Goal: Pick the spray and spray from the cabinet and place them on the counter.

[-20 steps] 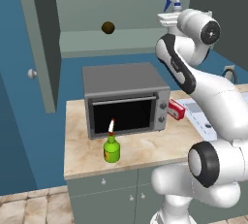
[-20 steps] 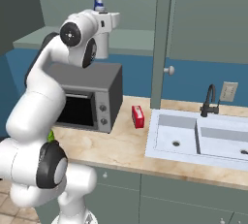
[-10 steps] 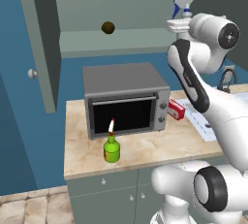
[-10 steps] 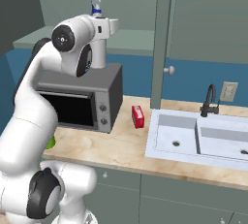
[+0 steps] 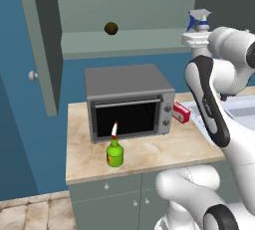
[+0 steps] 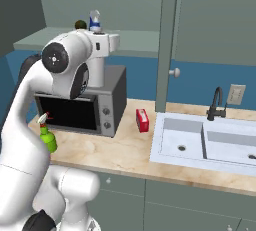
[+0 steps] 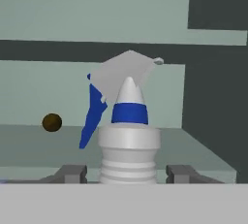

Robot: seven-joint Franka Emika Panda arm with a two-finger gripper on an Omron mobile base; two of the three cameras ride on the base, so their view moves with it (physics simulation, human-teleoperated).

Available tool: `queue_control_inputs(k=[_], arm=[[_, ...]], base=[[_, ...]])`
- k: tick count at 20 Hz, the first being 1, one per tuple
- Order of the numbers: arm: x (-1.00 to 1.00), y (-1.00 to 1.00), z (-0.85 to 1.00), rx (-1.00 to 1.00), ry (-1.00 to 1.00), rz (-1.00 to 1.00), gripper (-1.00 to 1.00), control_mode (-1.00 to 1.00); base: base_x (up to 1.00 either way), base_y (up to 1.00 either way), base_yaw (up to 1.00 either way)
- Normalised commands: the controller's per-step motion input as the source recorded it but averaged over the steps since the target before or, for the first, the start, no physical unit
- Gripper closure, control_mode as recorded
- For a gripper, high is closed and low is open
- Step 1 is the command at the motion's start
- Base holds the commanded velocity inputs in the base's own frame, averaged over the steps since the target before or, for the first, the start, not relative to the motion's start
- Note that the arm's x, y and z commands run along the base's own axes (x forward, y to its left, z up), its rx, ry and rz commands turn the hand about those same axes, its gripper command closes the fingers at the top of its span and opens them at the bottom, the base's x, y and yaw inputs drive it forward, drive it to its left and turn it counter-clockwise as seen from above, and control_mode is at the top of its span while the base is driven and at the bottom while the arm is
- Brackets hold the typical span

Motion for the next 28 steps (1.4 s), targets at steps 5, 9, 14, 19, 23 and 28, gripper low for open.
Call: queue_control_inputs(k=[5, 9, 14, 19, 23, 28], arm=[[-0.61, -0.06, -0.42, 0.07, -0.02, 0.03, 1.00, -1.00], [-0.56, -0.04, -0.51, 0.10, -0.06, 0.05, 1.00, -1.00], [-0.47, 0.00, -0.58, 0.10, -0.06, 0.06, 1.00, -1.00], [-0.41, 0.00, -0.66, 0.11, -0.04, 0.08, 1.00, -1.00], [-0.21, 0.00, -0.71, 0.11, -0.04, 0.09, 1.00, -1.00], [-0.09, 0.00, -0.83, 0.10, -0.05, 0.10, 1.00, -1.00]], base=[[0.00, 0.00, 0.00], [0.00, 0.00, 0.00], [0.00, 0.00, 0.00], [0.00, 0.00, 0.00], [0.00, 0.00, 0.00], [0.00, 0.00, 0.00]])
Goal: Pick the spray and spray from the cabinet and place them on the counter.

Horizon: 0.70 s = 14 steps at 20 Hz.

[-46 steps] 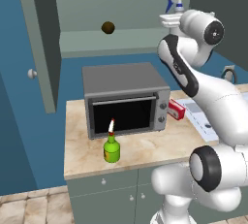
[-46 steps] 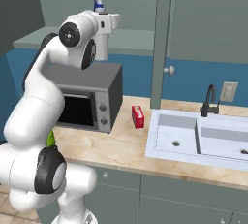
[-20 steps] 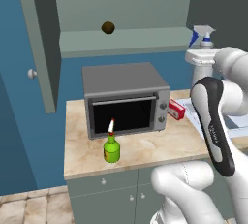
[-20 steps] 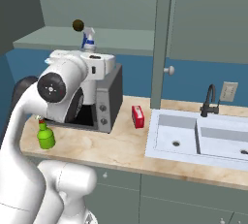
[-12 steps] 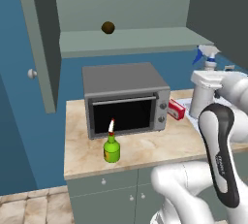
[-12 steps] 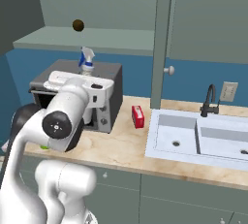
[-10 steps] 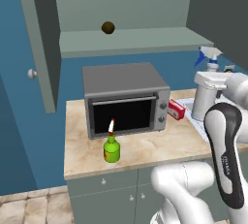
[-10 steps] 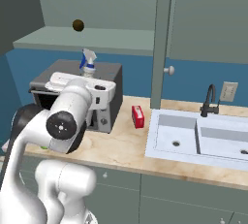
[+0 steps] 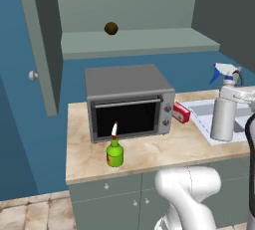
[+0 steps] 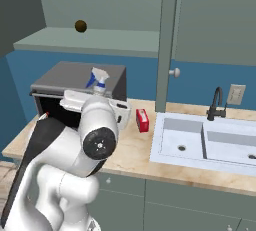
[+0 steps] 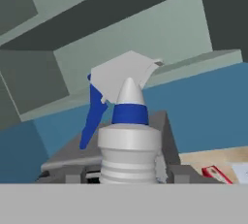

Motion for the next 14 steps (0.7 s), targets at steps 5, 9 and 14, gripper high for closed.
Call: queue_control_inputs(k=[5, 9, 14], arm=[[-0.09, 0.00, -0.93, 0.11, -0.08, 0.13, 1.00, -1.00], [-0.06, 0.00, -0.78, 0.10, -0.08, 0.12, 1.00, -1.00], [0.05, -0.08, -0.34, 0.10, -0.15, 0.10, 1.00, -1.00]], base=[[0.00, 0.00, 0.00], [0.00, 0.00, 0.00], [0.00, 0.00, 0.00]])
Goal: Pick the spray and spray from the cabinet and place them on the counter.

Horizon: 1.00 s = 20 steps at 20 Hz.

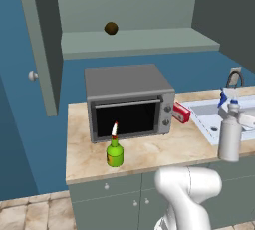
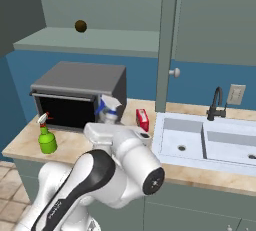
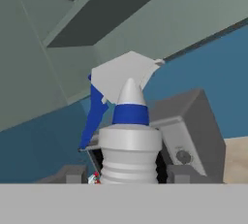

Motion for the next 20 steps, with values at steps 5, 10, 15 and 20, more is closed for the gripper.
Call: queue_control_inputs(k=[5, 10, 15, 20], arm=[[0.15, -0.13, -0.16, 0.09, -0.21, 0.08, 1.00, -1.00], [0.13, -0.13, -0.16, 0.04, -0.27, 0.06, 1.00, -1.00], [0.02, -0.14, -0.07, 0.00, -0.22, 0.01, 1.00, -1.00], [0.00, -0.06, 0.00, -0.04, -0.16, 0.00, 1.00, -1.00]], base=[[0.00, 0.00, 0.00], [0.00, 0.00, 0.00], [0.00, 0.00, 0.00], [0.00, 0.00, 0.00]])
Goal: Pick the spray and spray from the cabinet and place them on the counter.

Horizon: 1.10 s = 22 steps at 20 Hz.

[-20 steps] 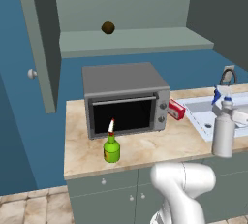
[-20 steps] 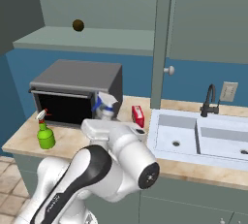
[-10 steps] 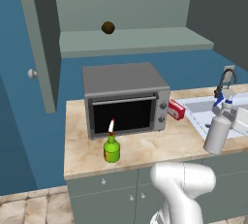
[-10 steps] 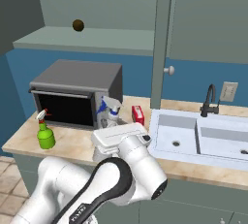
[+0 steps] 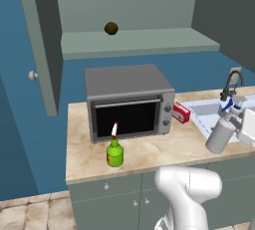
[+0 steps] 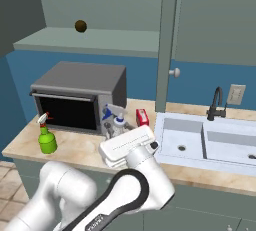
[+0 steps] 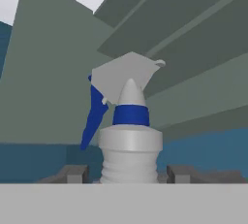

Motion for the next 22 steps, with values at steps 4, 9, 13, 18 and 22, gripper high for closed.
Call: queue_control_inputs(k=[4, 9, 13, 18, 22], arm=[[0.08, 0.00, -0.07, -0.03, -0.06, 0.00, 1.00, -1.00], [0.19, 0.00, -0.11, -0.03, 0.00, -0.02, 1.00, -1.00], [0.18, 0.00, -0.25, -0.06, 0.00, -0.06, 1.00, -1.00], [0.20, 0.00, -0.34, -0.06, 0.00, -0.07, 1.00, -1.00], [0.27, 0.01, -0.36, -0.05, -0.03, -0.07, 1.00, -1.00]], base=[[0.00, 0.00, 0.00], [0.00, 0.00, 0.00], [0.00, 0.00, 0.00], [0.00, 0.00, 0.00], [0.00, 0.00, 0.00]])
